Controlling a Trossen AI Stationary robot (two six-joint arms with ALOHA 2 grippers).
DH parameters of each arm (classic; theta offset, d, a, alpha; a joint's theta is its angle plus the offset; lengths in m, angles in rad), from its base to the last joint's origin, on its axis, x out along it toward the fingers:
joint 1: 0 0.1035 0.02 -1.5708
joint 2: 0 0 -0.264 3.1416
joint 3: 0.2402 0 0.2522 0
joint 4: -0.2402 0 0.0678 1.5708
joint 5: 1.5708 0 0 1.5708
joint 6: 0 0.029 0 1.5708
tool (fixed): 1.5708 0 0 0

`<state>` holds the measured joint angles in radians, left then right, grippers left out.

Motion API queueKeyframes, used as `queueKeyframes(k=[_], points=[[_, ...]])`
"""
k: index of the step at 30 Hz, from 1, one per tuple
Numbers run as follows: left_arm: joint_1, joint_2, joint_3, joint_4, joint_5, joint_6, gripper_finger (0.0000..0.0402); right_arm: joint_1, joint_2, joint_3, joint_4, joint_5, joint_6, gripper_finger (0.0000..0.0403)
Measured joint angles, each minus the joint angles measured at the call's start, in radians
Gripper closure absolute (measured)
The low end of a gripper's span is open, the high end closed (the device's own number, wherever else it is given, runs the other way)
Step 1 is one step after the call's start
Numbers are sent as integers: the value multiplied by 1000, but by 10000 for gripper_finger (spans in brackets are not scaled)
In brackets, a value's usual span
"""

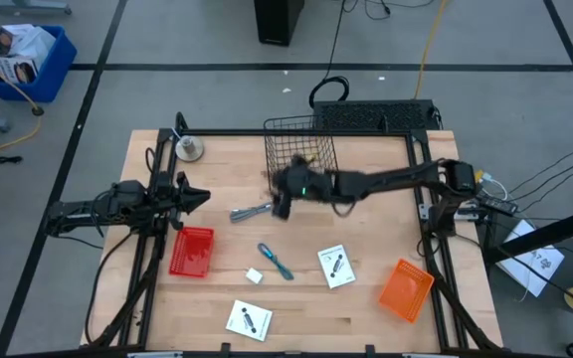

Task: Pick and place items into bin
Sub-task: Put the white charger adapter into the black wire basket

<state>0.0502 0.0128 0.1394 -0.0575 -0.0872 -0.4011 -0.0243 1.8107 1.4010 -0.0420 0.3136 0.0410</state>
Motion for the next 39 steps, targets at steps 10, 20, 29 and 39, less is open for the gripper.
queueKeyframes(k=[10, 20, 29, 39], points=[[0, 0, 0, 1, 0, -23, 350, 204, 96, 0, 66, 27, 61, 177], [0, 0, 0, 9, 0, -28, 350, 313, 272, -1, 316, 57, 169, 177], [0, 0, 0, -1, 20, -34, 350, 389, 348, 0, 445, 134, 316, 177], [0, 0, 0, -31, 61, -53, 350, 435, 381, 1, 481, 236, 366, 177]])
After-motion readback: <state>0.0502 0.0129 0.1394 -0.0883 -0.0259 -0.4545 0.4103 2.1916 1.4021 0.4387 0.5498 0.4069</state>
